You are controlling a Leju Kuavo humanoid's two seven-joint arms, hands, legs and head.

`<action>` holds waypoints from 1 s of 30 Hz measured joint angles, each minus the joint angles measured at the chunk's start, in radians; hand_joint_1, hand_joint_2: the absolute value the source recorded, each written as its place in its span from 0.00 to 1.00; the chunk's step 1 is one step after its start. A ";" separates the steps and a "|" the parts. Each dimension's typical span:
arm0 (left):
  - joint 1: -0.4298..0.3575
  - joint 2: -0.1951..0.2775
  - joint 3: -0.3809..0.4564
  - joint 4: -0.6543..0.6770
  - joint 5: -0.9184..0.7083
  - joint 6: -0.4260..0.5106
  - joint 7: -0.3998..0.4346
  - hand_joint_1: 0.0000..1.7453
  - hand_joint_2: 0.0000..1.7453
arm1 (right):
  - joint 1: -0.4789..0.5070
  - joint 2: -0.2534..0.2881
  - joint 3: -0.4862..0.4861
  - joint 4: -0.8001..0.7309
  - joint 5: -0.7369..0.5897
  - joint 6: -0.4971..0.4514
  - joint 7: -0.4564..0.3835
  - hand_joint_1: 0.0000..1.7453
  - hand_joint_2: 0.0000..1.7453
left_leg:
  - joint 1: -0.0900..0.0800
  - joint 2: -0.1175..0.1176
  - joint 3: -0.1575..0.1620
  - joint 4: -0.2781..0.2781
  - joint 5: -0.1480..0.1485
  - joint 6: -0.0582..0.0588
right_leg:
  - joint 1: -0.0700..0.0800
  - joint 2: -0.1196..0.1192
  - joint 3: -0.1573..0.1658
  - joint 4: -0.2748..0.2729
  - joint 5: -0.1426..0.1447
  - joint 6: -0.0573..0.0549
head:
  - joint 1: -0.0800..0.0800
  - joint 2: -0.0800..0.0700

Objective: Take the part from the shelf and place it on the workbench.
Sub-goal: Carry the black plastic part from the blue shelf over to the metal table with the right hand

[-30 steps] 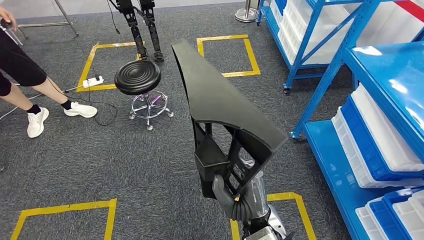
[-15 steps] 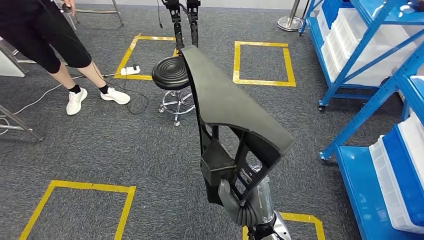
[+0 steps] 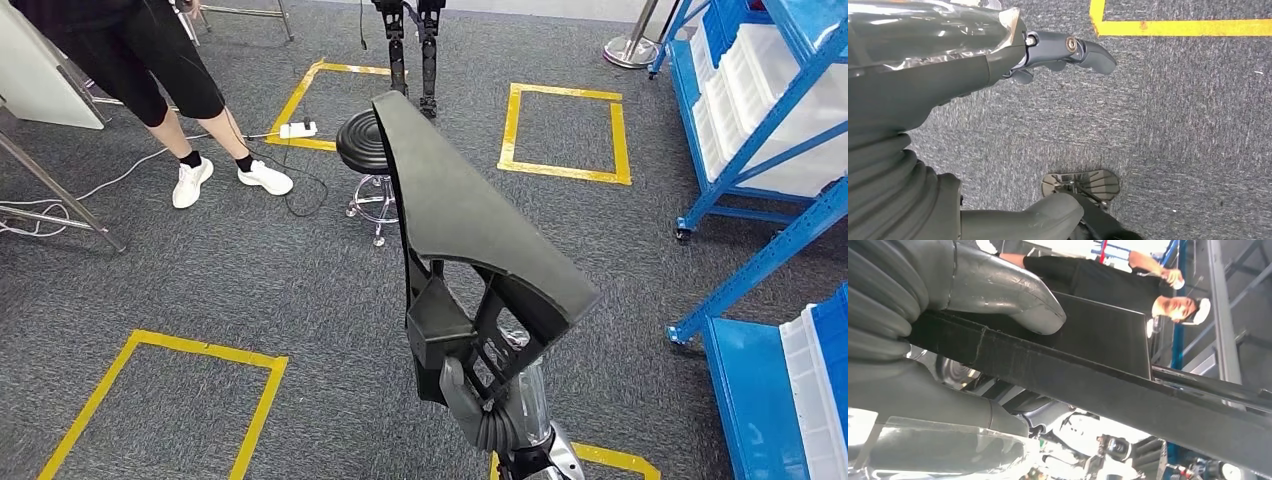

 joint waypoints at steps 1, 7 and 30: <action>-0.001 0.001 0.000 0.000 0.000 0.000 0.000 0.00 1.00 | 0.000 0.000 -0.001 -0.001 -0.002 0.000 -0.002 1.00 1.00 | -0.007 0.013 0.015 -0.030 0.005 0.008 | 0.000 -0.009 0.002 -0.001 -0.002 0.002 | 0.001 0.000; 0.000 0.003 0.000 0.000 0.001 0.010 0.000 0.00 1.00 | 0.006 -0.001 -0.003 -0.006 -0.012 -0.006 -0.015 1.00 1.00 | 0.004 -0.042 0.053 -0.093 0.029 0.025 | -0.002 0.039 -0.025 0.076 -0.046 0.016 | 0.004 0.000; 0.004 0.000 0.000 0.000 0.000 0.021 0.005 0.00 1.00 | 0.025 0.000 -0.005 -0.004 -0.019 -0.012 -0.018 1.00 1.00 | 0.011 -0.005 -0.032 0.036 0.003 -0.010 | -0.013 0.013 0.002 0.014 -0.013 0.010 | -0.003 0.000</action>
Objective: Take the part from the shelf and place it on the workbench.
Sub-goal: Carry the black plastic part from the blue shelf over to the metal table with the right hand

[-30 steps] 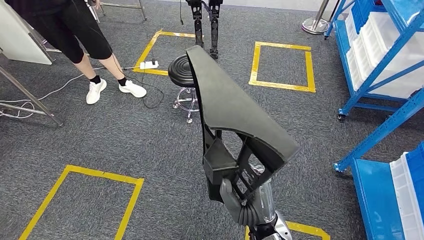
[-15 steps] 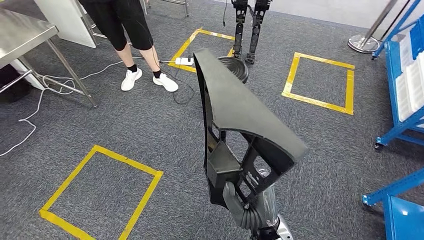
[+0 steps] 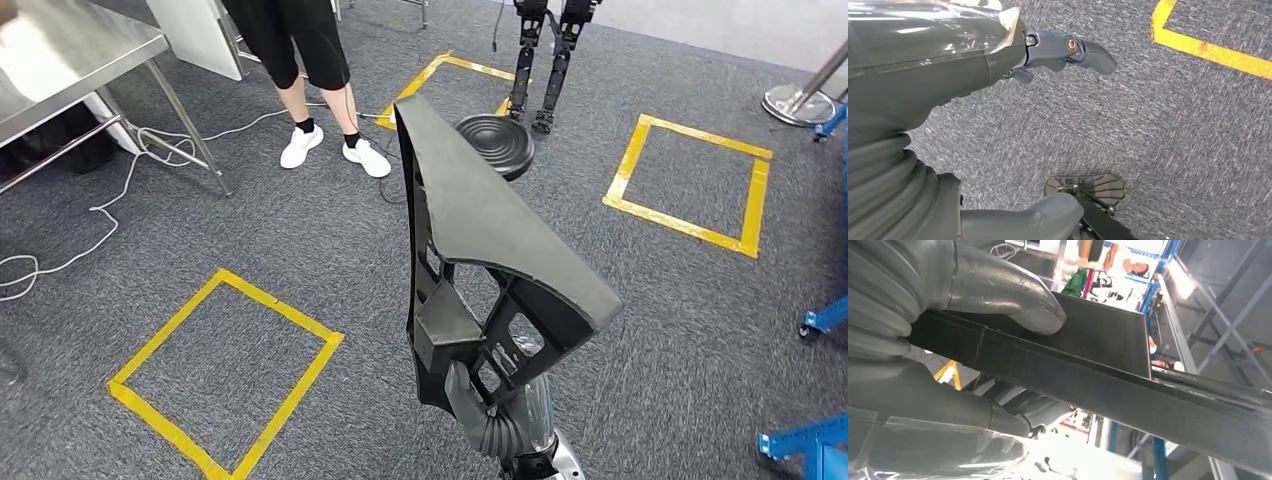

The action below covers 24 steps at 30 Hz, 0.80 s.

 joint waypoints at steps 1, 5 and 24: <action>-0.001 0.001 0.000 0.000 0.001 0.000 -0.001 0.00 1.00 | 0.001 0.000 0.000 0.000 0.000 0.000 0.000 1.00 1.00 | -0.007 0.019 0.020 -0.040 0.012 0.010 | 0.001 -0.008 0.003 -0.002 -0.002 0.002 | 0.000 0.000; -0.002 0.005 0.001 -0.001 0.010 0.000 -0.004 0.00 1.00 | 0.002 0.004 -0.001 -0.002 -0.001 0.002 0.001 1.00 1.00 | -0.016 0.000 0.047 -0.088 0.020 0.027 | 0.003 -0.040 0.021 -0.019 -0.008 0.017 | 0.000 0.000; 0.005 0.000 0.003 0.000 0.021 -0.013 -0.002 0.00 1.00 | 0.013 0.000 -0.010 0.001 -0.009 0.002 -0.007 1.00 1.00 | 0.013 -0.065 -0.020 0.072 -0.073 -0.035 | -0.020 0.062 -0.017 -0.015 0.036 0.008 | 0.006 0.000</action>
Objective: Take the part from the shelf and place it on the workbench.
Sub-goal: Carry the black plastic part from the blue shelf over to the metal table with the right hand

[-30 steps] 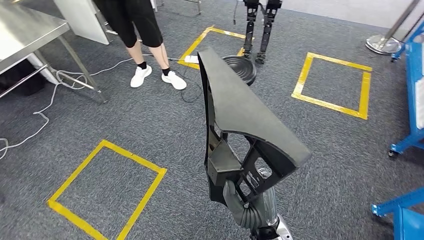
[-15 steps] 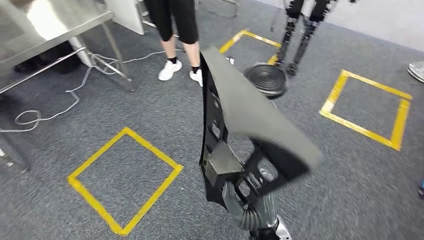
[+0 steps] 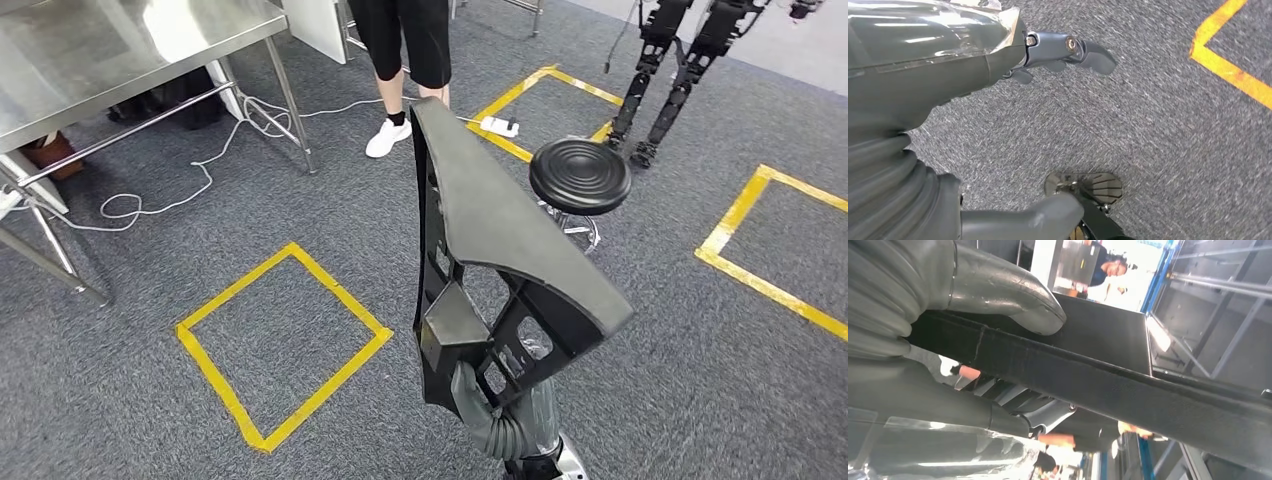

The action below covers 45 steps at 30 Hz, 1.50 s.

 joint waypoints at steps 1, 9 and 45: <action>-0.001 0.000 0.000 0.000 0.000 0.000 0.000 0.00 1.00 | 0.002 0.000 0.000 0.001 -0.001 0.000 -0.003 1.00 1.00 | 0.002 0.009 -0.036 0.066 -0.025 -0.003 | 0.002 -0.011 0.001 0.000 -0.002 -0.003 | 0.000 0.000; -0.002 0.006 0.000 0.000 -0.012 -0.008 -0.001 0.00 1.00 | 0.012 -0.002 0.000 0.002 -0.005 -0.009 -0.011 1.00 1.00 | -0.016 0.087 0.057 -0.148 0.091 0.029 | 0.014 -0.083 0.026 -0.003 -0.026 0.007 | 0.001 0.000; -0.005 0.007 -0.002 -0.001 -0.018 -0.008 -0.001 0.00 1.00 | 0.025 0.001 -0.017 -0.011 -0.001 -0.006 -0.008 1.00 1.00 | -0.016 0.030 0.092 -0.194 0.107 0.066 | 0.027 -0.031 -0.003 0.080 -0.074 0.007 | 0.005 0.000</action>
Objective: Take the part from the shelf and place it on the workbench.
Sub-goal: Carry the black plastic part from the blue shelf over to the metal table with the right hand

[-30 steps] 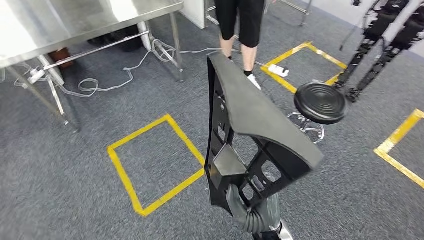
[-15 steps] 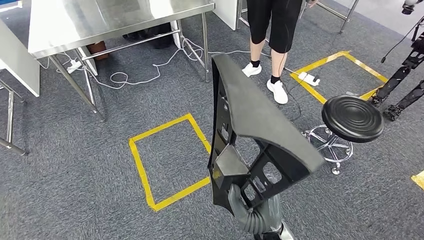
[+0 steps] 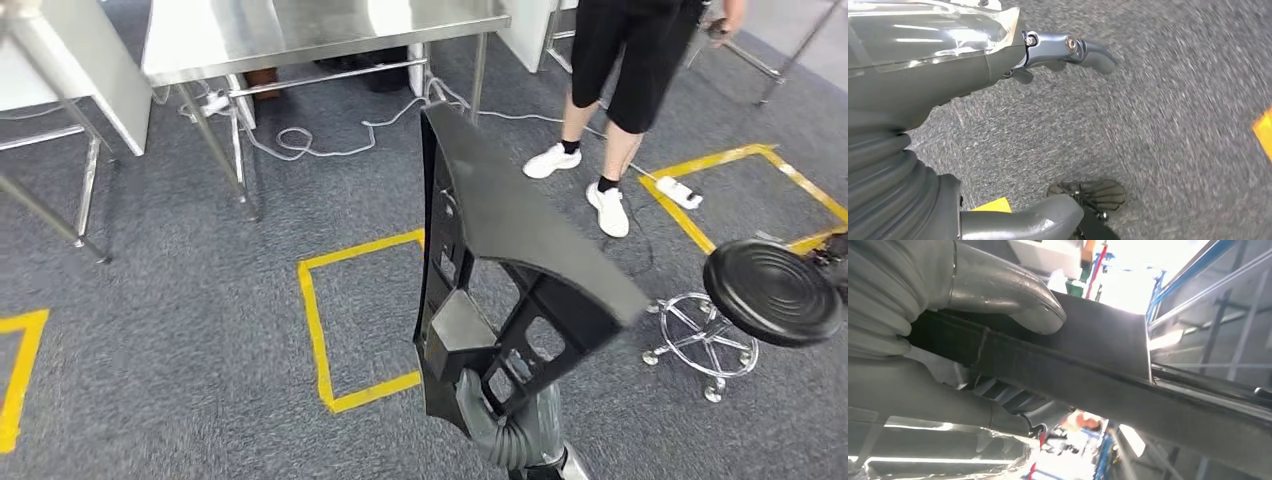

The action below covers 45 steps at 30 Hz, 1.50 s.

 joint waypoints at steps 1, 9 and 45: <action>-0.001 0.000 0.000 0.000 0.000 0.000 -0.002 0.00 1.00 | 0.002 0.000 -0.003 0.001 0.001 0.001 -0.001 1.00 1.00 | 0.000 -0.013 0.000 -0.001 0.001 0.002 | -0.003 0.022 -0.034 0.067 -0.027 -0.002 | 0.002 0.000; 0.002 0.001 0.000 0.000 -0.003 0.001 -0.006 0.00 1.00 | 0.004 0.000 -0.014 0.006 0.000 0.004 -0.002 1.00 1.00 | 0.003 -0.095 -0.003 0.033 -0.027 -0.029 | -0.029 0.048 -0.016 -0.069 0.077 0.046 | 0.008 0.000; 0.000 0.006 -0.001 0.001 -0.011 0.011 0.021 0.00 1.00 | 0.001 0.009 -0.023 0.029 -0.003 -0.015 0.019 1.00 1.00 | 0.002 -0.032 0.018 0.082 -0.106 -0.044 | -0.015 0.040 -0.010 -0.096 0.095 -0.009 | 0.007 0.000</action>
